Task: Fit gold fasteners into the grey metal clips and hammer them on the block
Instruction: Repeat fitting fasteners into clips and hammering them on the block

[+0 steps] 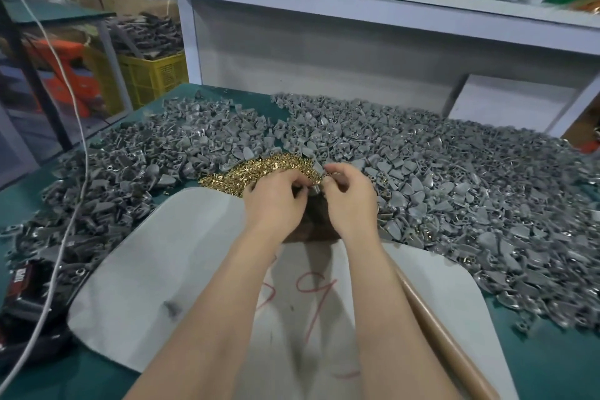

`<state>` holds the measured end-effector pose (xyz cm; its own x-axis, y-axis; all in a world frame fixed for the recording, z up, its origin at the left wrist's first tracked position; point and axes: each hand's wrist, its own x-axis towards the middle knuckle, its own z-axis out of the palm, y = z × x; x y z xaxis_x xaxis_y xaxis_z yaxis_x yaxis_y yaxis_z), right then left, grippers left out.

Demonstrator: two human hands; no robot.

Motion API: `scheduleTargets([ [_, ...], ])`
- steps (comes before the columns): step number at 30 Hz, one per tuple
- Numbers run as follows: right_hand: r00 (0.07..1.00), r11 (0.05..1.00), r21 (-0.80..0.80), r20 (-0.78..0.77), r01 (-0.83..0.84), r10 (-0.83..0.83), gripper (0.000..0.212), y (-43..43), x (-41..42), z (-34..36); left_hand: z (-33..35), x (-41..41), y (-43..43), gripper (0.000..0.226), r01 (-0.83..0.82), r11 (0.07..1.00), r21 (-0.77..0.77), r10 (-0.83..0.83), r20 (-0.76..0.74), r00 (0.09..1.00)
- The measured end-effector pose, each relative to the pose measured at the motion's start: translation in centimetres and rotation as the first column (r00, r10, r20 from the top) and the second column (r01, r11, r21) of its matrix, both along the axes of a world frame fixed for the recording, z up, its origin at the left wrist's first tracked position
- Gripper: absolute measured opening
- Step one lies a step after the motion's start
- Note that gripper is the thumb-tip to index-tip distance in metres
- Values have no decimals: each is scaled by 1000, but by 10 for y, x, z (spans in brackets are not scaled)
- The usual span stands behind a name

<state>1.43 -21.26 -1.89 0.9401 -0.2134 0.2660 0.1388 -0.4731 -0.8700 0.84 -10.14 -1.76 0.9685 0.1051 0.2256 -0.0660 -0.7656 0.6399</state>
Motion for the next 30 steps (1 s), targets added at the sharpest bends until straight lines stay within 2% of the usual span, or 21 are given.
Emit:
scheduleTargets([
  [5,998,998,-27,6,55,-55,15,3,-2,-3,-1,0,0,14,13,1000,-12,-13,20,1000],
  [8,998,998,-40,11,56,-55,13,4,-1,-2,-4,0,3,13,36,997,-72,-33,41,999],
  [14,999,998,-46,13,46,-45,21,5,0,-1,-6,-1,6,12,76,992,-98,-70,58,996],
  [19,999,1000,7,22,31,-31,17,4,0,-5,-7,0,7,13,61,997,-43,-58,65,996],
  [24,1000,991,130,24,0,-3,11,1,-1,-5,-9,0,8,14,48,999,-19,-46,73,996],
  [26,1000,997,83,29,-2,0,10,2,1,-5,-8,0,8,14,57,998,-31,-54,79,995],
  [30,998,986,-163,50,-37,46,5,5,1,-7,-5,-1,7,18,59,997,-44,-56,62,996],
])
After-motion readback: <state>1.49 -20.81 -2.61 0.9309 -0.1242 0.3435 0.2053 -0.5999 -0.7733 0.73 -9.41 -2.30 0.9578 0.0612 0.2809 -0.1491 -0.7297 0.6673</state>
